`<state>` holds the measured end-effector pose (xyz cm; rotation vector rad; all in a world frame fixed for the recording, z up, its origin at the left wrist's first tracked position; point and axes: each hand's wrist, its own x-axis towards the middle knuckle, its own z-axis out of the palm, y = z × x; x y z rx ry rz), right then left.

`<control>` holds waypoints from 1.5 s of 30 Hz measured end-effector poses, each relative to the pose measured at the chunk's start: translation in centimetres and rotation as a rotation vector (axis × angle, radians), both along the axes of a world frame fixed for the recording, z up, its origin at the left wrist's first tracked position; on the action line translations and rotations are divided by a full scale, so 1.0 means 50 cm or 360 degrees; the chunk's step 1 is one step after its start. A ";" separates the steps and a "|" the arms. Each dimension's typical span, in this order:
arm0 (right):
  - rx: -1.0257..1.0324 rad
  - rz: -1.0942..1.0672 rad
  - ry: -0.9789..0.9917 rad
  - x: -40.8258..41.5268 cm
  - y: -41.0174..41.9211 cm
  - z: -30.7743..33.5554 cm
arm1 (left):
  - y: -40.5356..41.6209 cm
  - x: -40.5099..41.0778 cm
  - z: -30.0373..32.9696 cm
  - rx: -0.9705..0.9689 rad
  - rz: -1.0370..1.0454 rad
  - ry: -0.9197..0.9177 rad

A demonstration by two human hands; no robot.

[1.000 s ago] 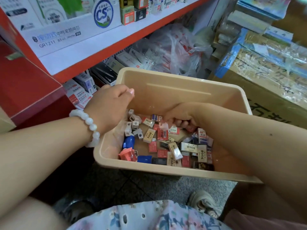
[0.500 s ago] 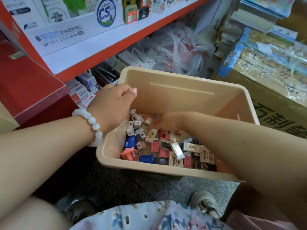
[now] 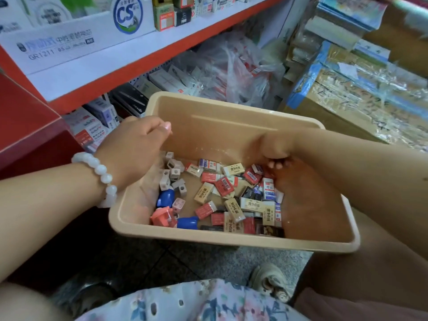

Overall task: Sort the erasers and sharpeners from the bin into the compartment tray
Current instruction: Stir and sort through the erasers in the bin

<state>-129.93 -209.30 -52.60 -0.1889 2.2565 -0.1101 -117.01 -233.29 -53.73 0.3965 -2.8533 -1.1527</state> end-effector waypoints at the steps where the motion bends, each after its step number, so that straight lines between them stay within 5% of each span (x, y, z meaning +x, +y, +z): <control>1: 0.0005 -0.0058 -0.0010 0.000 0.009 -0.008 | -0.002 0.000 -0.001 0.0010 0.0000 0.0001; 8: 0.0204 -0.0322 -0.0205 0.008 0.026 -0.088 | -0.002 -0.002 -0.005 0.0015 -0.0002 0.0053; 12: -0.0113 -0.0794 -0.0589 -0.021 0.029 -0.076 | -0.003 -0.001 -0.004 -0.0001 -0.0008 0.0054; 16: -0.0100 -0.0862 -0.0360 -0.022 0.034 -0.072 | -0.004 -0.002 -0.007 -0.0019 -0.0023 0.0063; 20: 0.0035 -0.0900 -0.0562 0.002 0.028 -0.094 | -0.005 -0.005 -0.009 -0.0025 -0.0028 0.0050; 25: -0.0291 -0.1373 -0.0691 -0.032 0.035 -0.061 | -0.006 -0.006 -0.009 -0.0034 -0.0037 0.0046; 29: -0.0304 -0.1229 -0.0399 -0.045 0.039 -0.052 | -0.005 -0.005 -0.008 -0.0002 -0.0017 0.0041; 33: -0.0080 -0.1116 -0.0476 -0.021 0.034 -0.071 | -0.004 -0.004 -0.007 -0.0006 -0.0014 0.0033; 41: -0.0289 -0.1373 -0.0509 -0.041 0.037 -0.052 | -0.001 0.001 -0.004 -0.0046 -0.0016 0.0053; 45: -0.0147 -0.1298 -0.0482 -0.034 0.038 -0.071 | 0.003 0.001 -0.001 -0.0028 -0.0014 0.0034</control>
